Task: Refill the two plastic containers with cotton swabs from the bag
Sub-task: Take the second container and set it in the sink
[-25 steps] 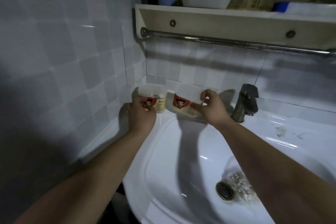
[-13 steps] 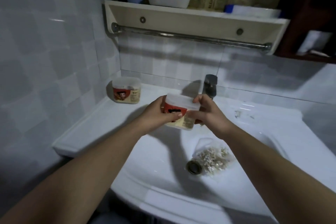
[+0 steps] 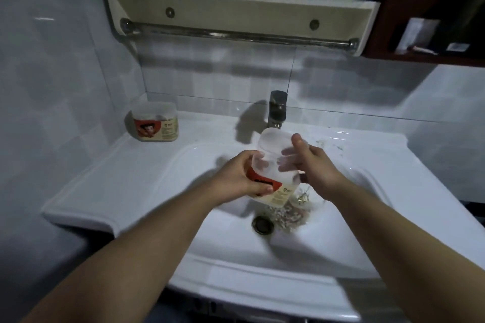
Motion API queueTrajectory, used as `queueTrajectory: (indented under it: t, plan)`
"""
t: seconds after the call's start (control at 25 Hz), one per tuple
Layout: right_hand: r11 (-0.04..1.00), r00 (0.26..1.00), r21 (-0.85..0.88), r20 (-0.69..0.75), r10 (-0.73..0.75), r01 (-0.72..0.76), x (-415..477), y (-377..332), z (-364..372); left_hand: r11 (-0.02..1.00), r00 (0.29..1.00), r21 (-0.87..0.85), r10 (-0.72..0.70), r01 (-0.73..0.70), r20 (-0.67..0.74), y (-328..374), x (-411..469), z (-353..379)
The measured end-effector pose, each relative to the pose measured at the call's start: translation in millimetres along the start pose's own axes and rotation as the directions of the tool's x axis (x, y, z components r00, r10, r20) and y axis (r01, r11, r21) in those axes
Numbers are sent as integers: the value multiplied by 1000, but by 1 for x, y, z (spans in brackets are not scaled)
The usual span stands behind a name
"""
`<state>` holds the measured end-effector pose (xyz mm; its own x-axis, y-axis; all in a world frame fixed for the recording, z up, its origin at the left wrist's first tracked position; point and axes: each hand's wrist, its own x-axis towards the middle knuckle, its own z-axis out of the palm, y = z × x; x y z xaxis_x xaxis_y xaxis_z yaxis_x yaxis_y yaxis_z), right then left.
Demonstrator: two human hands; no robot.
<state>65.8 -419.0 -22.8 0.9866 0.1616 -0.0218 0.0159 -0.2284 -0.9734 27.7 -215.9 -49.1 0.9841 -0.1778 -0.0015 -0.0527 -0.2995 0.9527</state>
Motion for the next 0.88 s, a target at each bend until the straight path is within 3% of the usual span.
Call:
queueTrajectory:
  t: [0.2,0.32,0.6,0.76,0.88]
  plan:
    - [978,979,98,-64,192,-185,11,4,2,941,986,296,148,-163,73,-15,2,2]
    - [974,973,45,-47,225,-223,18,6,7,887,977,410,187,-212,101,-15,3,0]
    - [971,972,-52,18,233,-232,22,19,19,795,992,601,11,-87,129,-24,7,-13]
    - [941,993,-317,-55,103,-115,26,28,9,713,992,696,-127,82,14,-36,7,-21]
    - [752,996,-656,-87,10,-65,26,31,-3,631,976,762,-220,147,-7,-47,6,-24]
